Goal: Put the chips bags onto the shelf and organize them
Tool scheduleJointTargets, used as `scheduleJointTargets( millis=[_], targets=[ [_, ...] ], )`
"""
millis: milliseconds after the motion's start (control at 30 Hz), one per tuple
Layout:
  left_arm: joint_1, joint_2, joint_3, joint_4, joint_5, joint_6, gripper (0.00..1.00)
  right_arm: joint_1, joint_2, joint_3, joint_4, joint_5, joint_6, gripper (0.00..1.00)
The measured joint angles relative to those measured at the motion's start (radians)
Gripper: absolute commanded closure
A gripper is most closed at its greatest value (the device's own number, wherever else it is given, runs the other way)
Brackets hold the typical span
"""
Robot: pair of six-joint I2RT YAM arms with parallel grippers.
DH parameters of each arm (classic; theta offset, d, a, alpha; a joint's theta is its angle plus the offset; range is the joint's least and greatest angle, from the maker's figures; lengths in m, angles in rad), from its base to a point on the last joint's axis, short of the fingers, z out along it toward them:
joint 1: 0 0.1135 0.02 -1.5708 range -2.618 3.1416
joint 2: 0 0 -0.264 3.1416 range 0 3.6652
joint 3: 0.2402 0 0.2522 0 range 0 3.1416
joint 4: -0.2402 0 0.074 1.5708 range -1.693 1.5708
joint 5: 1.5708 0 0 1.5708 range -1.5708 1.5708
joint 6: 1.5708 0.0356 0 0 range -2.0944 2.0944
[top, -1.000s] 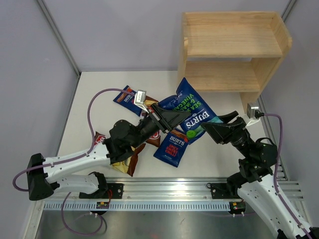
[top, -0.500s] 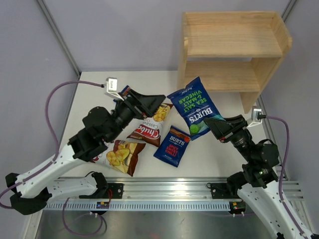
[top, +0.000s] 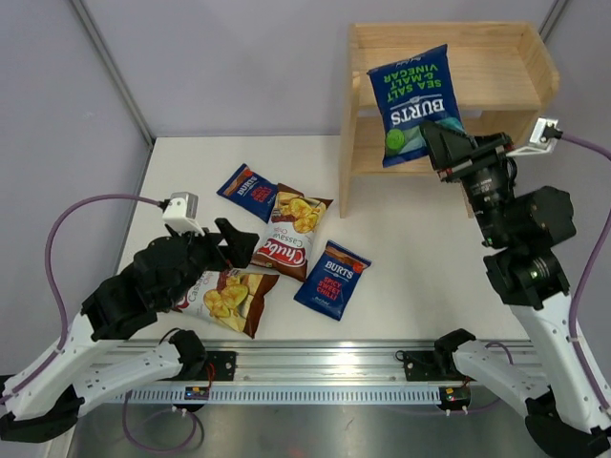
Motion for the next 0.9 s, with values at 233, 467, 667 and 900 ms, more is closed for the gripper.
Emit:
scheduleJointTargets(
  millis=[233,467,667,900],
  targets=[
    [0.000,-0.091,-0.005,-0.138,0.001,0.035,0.01,-0.003,0.296,0.242,-0.063,0.186,-0.064,0.86],
    [0.000,-0.154,-0.006,-0.244,0.004,0.063,0.01,-0.066,0.541,0.365,-0.113,0.190,-0.069,0.84],
    [0.000,-0.203,-0.007,-0.281,0.004,0.082,0.01,-0.145,0.645,0.453,-0.131,0.115,-0.015,0.80],
    [0.000,-0.219,-0.007,-0.311,0.003,0.084,0.01,-0.166,0.745,0.565,-0.188,0.063,0.082,0.76]
  ],
)
